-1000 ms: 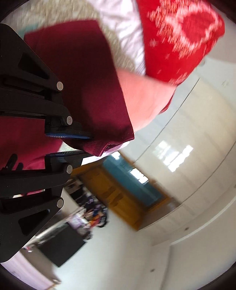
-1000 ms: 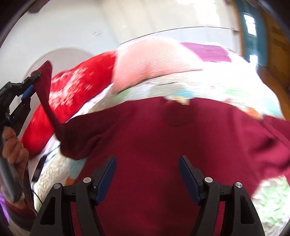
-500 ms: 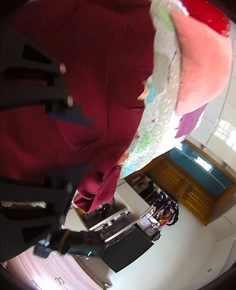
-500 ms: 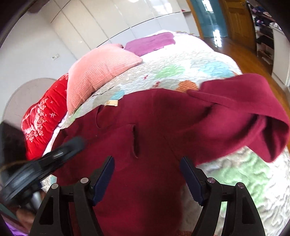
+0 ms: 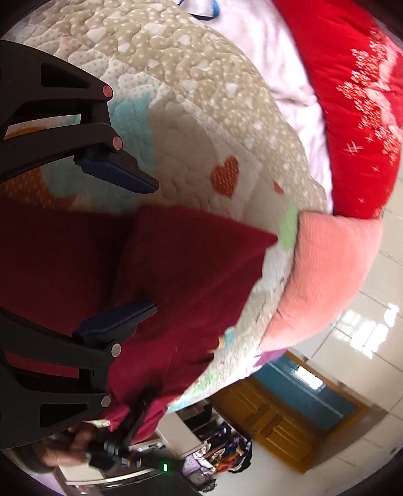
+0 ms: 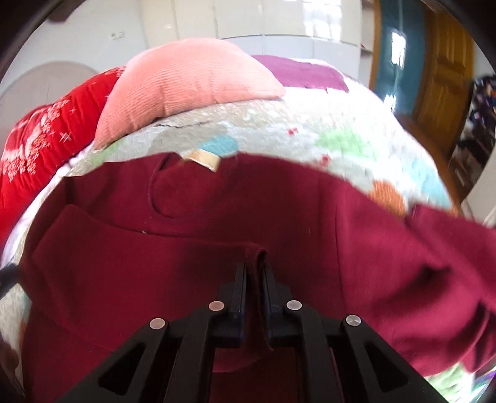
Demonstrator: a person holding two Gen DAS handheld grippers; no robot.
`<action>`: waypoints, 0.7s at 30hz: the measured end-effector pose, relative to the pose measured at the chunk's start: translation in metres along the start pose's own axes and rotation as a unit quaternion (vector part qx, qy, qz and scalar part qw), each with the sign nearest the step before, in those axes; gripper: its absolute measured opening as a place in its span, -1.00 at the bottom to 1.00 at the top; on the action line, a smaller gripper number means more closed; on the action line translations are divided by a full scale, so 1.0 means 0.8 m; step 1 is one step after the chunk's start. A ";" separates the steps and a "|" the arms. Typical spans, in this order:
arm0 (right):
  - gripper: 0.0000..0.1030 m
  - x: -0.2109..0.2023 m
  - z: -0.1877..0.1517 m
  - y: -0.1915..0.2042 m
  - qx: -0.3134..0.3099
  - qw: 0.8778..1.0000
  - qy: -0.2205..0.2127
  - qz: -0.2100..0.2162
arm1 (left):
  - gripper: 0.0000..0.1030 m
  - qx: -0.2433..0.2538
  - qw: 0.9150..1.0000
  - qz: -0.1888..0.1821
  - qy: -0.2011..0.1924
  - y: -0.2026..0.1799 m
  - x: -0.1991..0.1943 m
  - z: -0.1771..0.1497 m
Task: Fold small clothes
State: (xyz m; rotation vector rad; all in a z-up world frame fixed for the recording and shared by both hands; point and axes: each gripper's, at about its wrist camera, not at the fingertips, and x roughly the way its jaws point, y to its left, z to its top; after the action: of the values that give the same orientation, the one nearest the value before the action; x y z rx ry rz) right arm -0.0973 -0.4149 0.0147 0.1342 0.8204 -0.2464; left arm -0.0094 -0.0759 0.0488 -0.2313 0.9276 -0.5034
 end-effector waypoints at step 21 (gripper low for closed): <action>-0.08 0.008 0.058 0.107 -0.110 0.987 -0.004 0.120 | 0.38 -0.013 0.999 0.032 0.021 0.012 0.024 -0.004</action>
State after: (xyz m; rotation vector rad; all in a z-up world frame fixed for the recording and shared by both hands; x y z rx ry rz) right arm -0.0379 -0.3434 0.0434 0.0243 0.8097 0.0713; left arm 0.0007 -0.0768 0.0298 -0.2143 0.9792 -0.4380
